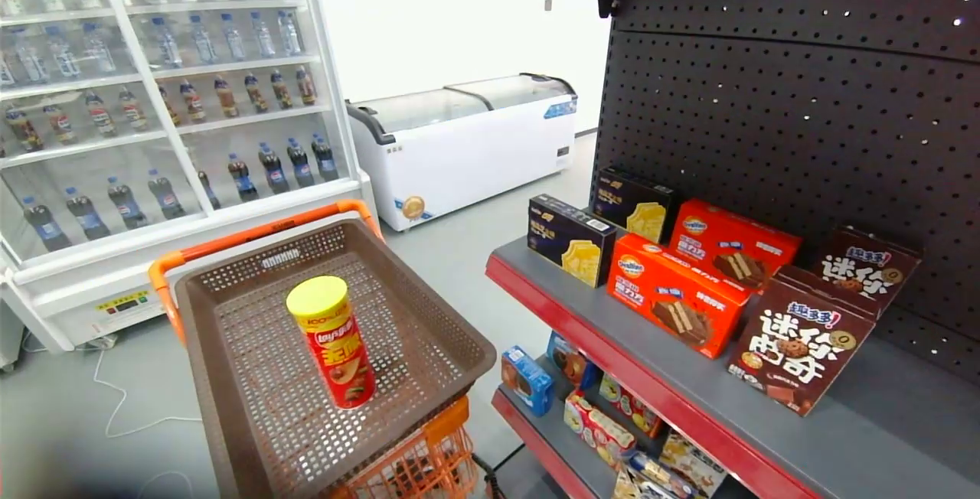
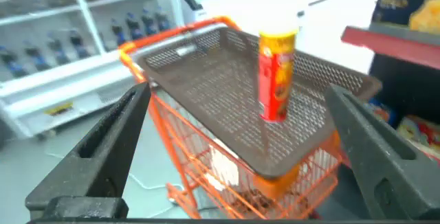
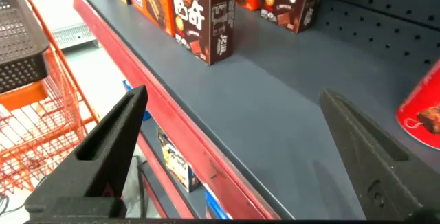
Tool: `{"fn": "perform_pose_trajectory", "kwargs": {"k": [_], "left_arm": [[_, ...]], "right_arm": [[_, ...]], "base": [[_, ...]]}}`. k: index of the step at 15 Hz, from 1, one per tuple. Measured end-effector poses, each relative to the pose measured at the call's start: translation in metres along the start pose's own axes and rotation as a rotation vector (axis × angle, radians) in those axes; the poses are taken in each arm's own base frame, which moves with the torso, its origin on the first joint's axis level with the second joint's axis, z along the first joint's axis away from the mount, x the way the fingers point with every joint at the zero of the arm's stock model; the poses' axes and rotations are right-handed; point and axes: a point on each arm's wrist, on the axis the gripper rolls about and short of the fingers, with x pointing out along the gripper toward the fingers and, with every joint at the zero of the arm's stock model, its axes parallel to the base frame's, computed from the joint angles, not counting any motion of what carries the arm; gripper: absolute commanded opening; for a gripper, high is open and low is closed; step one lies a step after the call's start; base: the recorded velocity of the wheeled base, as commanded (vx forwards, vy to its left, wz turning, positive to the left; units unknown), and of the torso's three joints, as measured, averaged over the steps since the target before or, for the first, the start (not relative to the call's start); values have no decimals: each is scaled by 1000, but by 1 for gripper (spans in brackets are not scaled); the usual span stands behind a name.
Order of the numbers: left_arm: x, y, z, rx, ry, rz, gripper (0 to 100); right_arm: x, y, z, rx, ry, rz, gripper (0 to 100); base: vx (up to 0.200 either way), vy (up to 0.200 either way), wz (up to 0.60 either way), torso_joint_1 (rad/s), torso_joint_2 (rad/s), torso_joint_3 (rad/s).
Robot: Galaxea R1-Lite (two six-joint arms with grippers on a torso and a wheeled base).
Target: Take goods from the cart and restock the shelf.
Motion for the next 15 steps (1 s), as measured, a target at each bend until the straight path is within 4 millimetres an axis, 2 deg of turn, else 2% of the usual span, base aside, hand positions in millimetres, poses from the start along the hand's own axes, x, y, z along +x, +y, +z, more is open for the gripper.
{"fn": "perform_pose_trajectory", "kwargs": {"k": [2, 4, 6, 8, 11, 13, 15], "left_arm": [[-3, 3, 34, 9, 30, 44, 100], [14, 4, 62, 22, 130, 67, 100], [46, 4, 83, 33, 248, 77, 100], [91, 4, 95, 31, 354, 53, 100], [168, 5, 91, 44, 448, -109, 100], [210, 10, 67, 71, 464, -299, 100], [237, 17, 36, 66, 454, -404, 100]], "right_arm": [[0, 0, 0, 0, 0, 0, 100], [0, 0, 0, 0, 0, 0, 100], [0, 0, 0, 0, 0, 0, 100], [0, 0, 0, 0, 0, 0, 100], [0, 0, 0, 0, 0, 0, 100], [0, 0, 0, 0, 0, 0, 100], [0, 0, 0, 0, 0, 0, 100]], "base": [[0, 0, 0, 0, 0, 0], [0, 0, 0, 0, 0, 0], [0, 0, 0, 0, 0, 0], [0, 0, 0, 0, 0, 0], [0, 0, 0, 0, 0, 0], [0, 0, 0, 0, 0, 0], [0, 0, 0, 0, 0, 0]]}}
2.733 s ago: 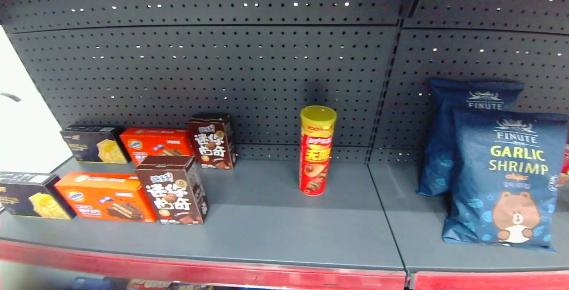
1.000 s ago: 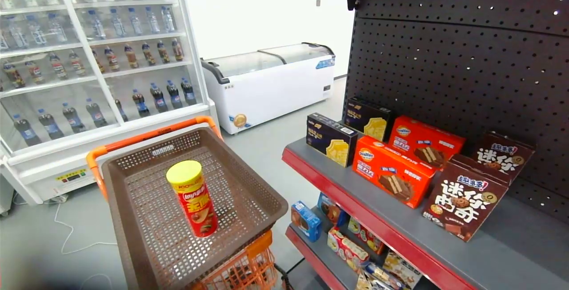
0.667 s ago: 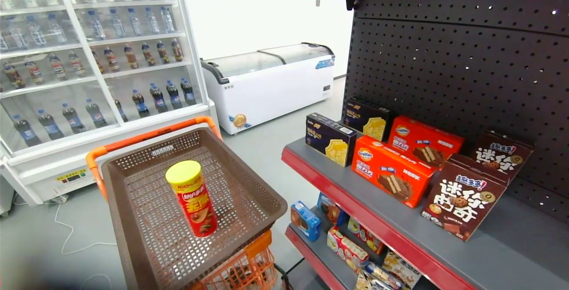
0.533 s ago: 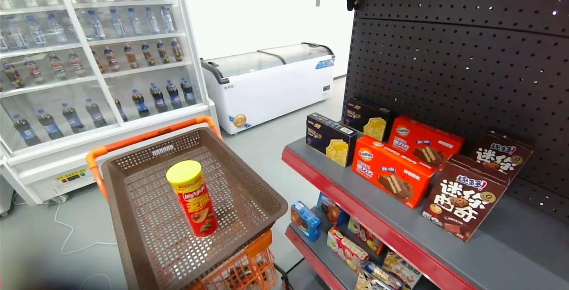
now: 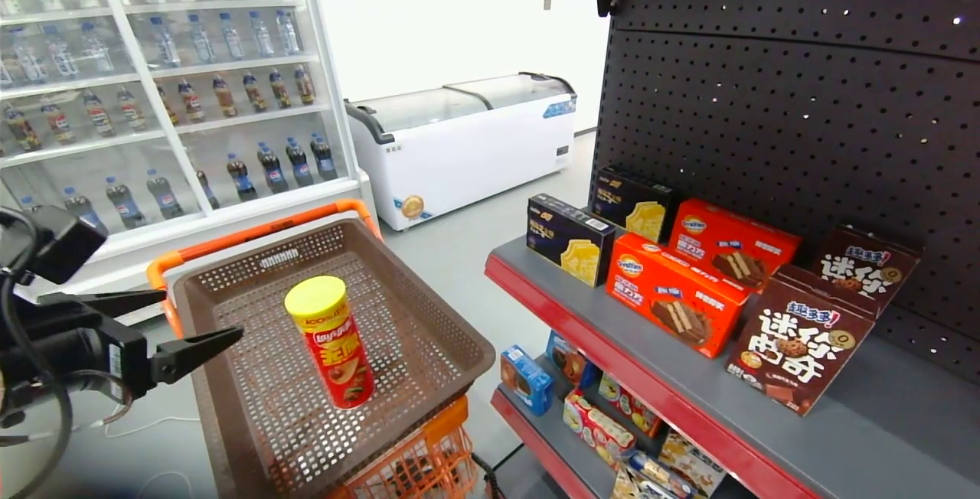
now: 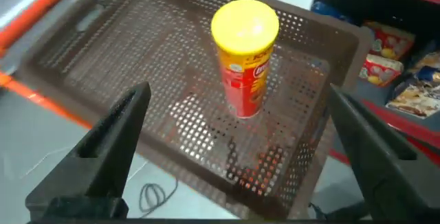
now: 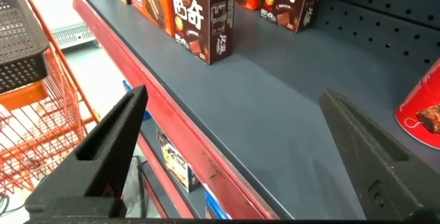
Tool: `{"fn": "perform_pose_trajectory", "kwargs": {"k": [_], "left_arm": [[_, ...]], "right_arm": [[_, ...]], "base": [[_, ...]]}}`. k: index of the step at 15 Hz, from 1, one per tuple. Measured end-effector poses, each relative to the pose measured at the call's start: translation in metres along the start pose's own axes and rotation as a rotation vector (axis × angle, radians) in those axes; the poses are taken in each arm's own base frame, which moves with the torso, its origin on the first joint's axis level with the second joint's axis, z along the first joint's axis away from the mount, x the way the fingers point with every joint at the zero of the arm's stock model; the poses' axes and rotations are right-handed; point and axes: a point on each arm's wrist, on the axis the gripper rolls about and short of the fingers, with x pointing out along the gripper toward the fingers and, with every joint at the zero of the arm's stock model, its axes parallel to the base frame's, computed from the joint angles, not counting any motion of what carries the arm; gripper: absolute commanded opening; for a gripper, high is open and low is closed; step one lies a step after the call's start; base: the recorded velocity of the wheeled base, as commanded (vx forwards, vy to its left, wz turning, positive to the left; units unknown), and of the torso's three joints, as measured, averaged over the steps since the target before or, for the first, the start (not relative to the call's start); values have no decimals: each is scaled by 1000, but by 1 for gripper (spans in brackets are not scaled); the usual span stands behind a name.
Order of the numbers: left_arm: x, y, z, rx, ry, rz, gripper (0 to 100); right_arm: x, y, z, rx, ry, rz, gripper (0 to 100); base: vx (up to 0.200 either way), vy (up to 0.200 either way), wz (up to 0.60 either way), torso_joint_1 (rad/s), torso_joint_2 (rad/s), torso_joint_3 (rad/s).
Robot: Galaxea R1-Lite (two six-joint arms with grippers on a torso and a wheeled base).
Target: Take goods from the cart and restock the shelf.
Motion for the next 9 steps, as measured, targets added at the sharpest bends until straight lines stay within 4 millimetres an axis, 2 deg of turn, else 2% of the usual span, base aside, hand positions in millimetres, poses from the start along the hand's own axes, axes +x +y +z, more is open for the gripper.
{"fn": "perform_pose_trajectory", "kwargs": {"k": [4, 9], "left_arm": [[36, 10, -42, -20, 2, -130, 100], [63, 19, -63, -22, 7, -154, 100]], "right_arm": [[0, 0, 0, 0, 0, 0, 100], [0, 0, 0, 0, 0, 0, 100]], "base": [[0, 0, 0, 0, 0, 0], [0, 0, 0, 0, 0, 0]]}}
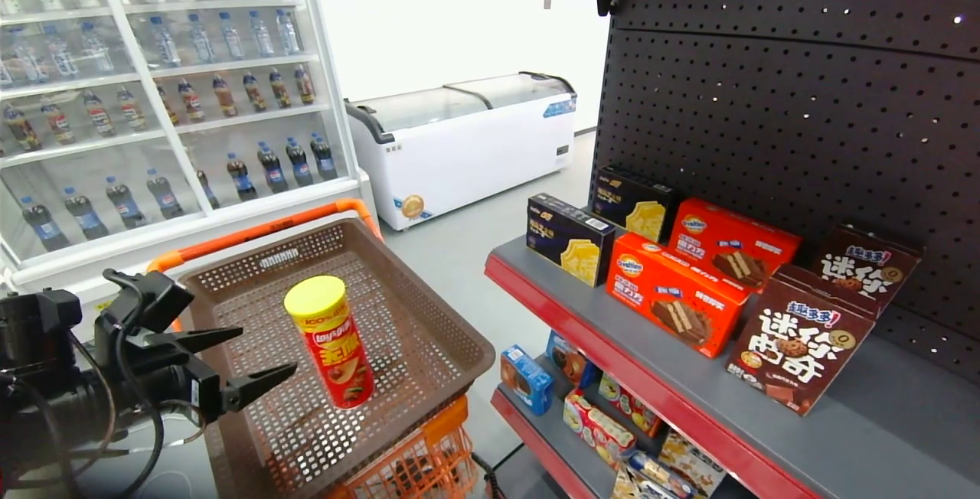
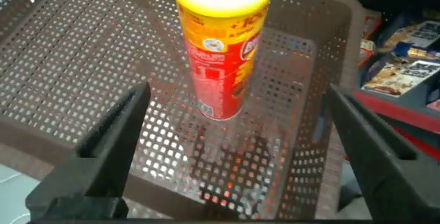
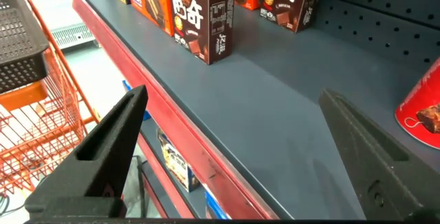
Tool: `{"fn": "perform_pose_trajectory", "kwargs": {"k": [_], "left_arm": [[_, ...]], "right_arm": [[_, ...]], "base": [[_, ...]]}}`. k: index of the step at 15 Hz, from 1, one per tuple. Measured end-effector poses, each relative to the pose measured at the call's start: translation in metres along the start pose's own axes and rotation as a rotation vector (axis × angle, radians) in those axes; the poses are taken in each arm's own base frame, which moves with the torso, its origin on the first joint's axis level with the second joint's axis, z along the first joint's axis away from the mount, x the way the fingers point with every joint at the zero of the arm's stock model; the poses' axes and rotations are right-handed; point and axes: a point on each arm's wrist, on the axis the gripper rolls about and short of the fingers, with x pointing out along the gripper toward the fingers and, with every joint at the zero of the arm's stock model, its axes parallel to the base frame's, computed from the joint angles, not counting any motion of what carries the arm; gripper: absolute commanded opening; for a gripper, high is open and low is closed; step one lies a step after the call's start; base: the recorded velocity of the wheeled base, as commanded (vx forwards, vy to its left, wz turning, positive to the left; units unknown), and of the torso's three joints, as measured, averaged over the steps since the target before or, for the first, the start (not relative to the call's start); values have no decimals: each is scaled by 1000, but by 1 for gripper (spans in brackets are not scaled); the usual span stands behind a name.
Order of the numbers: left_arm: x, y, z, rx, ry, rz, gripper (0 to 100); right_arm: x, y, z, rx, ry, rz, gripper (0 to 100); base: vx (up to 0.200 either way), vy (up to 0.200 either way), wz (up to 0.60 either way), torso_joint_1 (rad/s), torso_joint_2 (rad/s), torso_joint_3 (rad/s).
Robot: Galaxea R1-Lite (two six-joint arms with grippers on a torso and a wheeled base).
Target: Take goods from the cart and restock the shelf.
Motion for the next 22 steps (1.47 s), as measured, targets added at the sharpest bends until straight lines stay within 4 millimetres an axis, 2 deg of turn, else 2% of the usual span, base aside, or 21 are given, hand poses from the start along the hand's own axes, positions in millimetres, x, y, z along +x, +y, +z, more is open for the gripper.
{"fn": "perform_pose_trajectory", "kwargs": {"k": [3, 6, 12, 18, 22], "left_arm": [[18, 12, -7, 28, -33, 10, 100], [36, 18, -19, 9, 4, -12, 100], [74, 36, -23, 20, 3, -40, 100], [115, 31, -15, 71, -22, -107, 100], [142, 21, -11, 102, -31, -163, 100]], "right_arm": [[0, 0, 0, 0, 0, 0, 100], [0, 0, 0, 0, 0, 0, 100], [0, 0, 0, 0, 0, 0, 100], [0, 0, 0, 0, 0, 0, 100], [0, 0, 0, 0, 0, 0, 100]], "base": [[0, 0, 0, 0, 0, 0], [0, 0, 0, 0, 0, 0], [0, 0, 0, 0, 0, 0], [0, 0, 0, 0, 0, 0], [0, 0, 0, 0, 0, 0]]}}
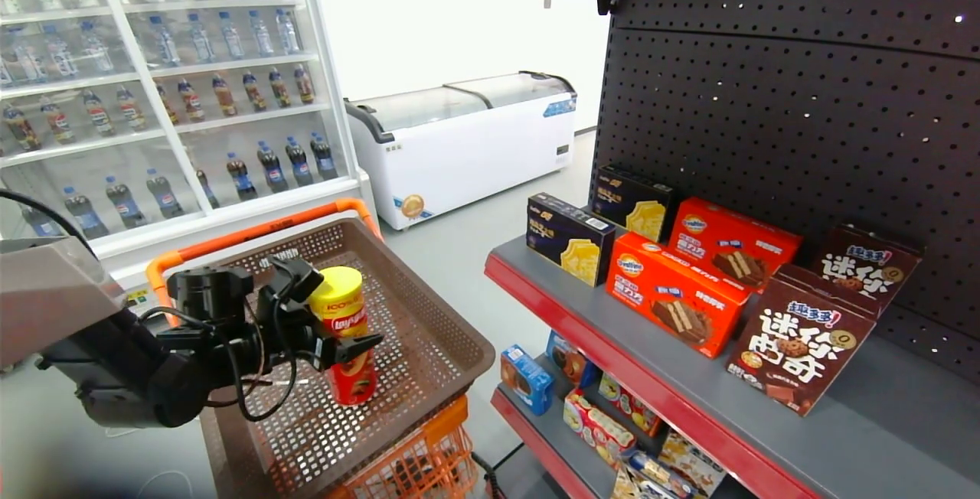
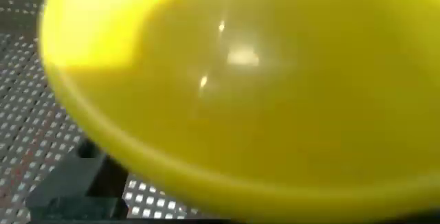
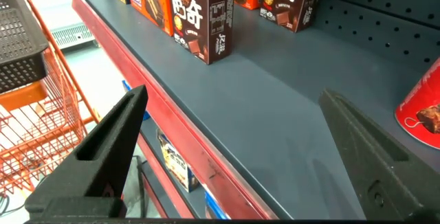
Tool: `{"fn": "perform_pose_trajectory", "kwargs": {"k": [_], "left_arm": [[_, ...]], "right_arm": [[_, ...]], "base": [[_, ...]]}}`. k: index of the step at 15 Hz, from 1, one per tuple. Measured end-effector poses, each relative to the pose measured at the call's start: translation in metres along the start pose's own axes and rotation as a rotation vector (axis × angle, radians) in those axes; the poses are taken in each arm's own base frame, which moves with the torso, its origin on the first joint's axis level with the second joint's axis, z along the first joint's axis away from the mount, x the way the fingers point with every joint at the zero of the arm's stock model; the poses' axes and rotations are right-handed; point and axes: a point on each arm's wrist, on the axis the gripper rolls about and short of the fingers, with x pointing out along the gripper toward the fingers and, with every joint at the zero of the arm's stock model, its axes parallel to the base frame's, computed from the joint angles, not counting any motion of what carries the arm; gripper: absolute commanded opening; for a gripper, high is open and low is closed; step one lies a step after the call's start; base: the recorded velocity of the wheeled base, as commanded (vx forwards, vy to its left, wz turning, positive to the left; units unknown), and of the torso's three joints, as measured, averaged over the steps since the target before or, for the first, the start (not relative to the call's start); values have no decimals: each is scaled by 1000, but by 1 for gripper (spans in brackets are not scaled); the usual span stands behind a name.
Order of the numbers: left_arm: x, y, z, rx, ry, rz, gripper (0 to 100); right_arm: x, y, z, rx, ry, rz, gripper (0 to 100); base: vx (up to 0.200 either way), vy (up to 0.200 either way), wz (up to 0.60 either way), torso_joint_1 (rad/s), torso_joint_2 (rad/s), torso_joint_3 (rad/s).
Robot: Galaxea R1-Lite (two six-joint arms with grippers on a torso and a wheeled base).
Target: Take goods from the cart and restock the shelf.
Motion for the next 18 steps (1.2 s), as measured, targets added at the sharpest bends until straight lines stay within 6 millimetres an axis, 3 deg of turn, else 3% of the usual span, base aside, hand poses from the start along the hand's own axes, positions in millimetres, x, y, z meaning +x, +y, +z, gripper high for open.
{"fn": "perform_pose_trajectory", "kwargs": {"k": [1, 2, 6, 10, 14, 18], "left_arm": [[5, -3, 0, 6, 2, -12, 100], [9, -6, 0, 10, -4, -24, 0], [20, -11, 8, 26, -16, -24, 0], [6, -11, 28, 54, -20, 147, 0], [-32, -27, 65, 99, -108, 201, 0], [-80, -56, 102, 60, -152, 237, 0]], "right_arm": [[0, 0, 0, 0, 0, 0, 100], [0, 0, 0, 0, 0, 0, 100], [0, 0, 0, 0, 0, 0, 100], [0, 0, 0, 0, 0, 0, 100], [0, 0, 0, 0, 0, 0, 100], [0, 0, 0, 0, 0, 0, 100]], "base": [[0, 0, 0, 0, 0, 0], [0, 0, 0, 0, 0, 0], [0, 0, 0, 0, 0, 0], [0, 0, 0, 0, 0, 0], [0, 0, 0, 0, 0, 0], [0, 0, 0, 0, 0, 0]]}}
